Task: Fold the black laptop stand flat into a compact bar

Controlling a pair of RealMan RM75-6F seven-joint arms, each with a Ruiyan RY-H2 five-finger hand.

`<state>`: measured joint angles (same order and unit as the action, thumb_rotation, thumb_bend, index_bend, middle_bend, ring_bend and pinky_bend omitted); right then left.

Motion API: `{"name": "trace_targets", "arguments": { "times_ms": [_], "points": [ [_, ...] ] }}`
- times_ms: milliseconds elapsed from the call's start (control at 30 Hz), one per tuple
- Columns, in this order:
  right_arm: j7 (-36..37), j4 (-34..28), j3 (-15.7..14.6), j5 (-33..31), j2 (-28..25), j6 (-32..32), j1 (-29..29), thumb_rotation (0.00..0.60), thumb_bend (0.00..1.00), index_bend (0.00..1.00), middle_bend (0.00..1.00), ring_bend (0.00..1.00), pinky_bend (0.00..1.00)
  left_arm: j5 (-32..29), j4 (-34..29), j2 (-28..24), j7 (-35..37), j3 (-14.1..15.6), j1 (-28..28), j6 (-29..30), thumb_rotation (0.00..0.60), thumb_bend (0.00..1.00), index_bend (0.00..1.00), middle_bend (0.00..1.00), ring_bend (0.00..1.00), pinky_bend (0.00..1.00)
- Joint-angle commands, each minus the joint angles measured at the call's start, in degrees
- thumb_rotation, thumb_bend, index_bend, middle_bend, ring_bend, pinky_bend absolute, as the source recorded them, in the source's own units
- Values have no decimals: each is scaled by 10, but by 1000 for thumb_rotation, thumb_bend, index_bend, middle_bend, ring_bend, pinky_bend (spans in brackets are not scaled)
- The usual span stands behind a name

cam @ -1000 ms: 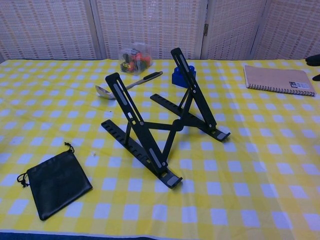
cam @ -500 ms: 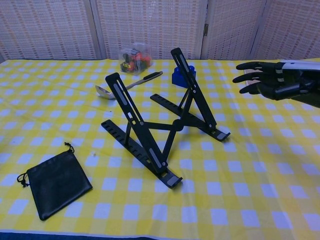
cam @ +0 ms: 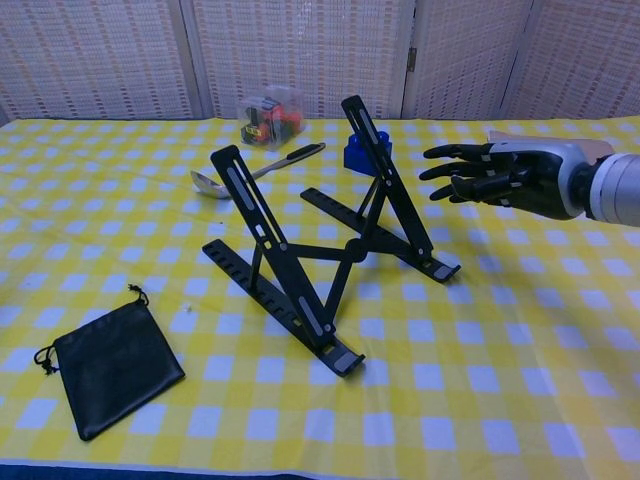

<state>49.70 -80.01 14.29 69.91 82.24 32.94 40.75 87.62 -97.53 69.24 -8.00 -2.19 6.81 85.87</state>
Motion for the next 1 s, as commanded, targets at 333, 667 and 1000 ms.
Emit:
{"name": "trace_targets", "arguments": {
  "times_ms": [333, 667, 1000],
  "points": [
    [5, 42, 8, -8, 44, -36, 17, 600, 721, 0, 114, 143, 0, -4, 3, -2, 4, 0, -2, -1, 600, 304, 428, 256, 149, 0],
    [64, -22, -15, 73, 17, -25, -13, 600, 721, 0, 114, 128, 0, 5, 3, -2, 4, 0, 3, -4, 600, 305, 429, 256, 149, 0],
    [131, -83, -74, 175, -11, 42, -41, 600, 722, 0, 114, 123, 0, 8, 8, 3, 5, 0, 7, -9, 600, 305, 430, 256, 149, 0]
  ]
}}
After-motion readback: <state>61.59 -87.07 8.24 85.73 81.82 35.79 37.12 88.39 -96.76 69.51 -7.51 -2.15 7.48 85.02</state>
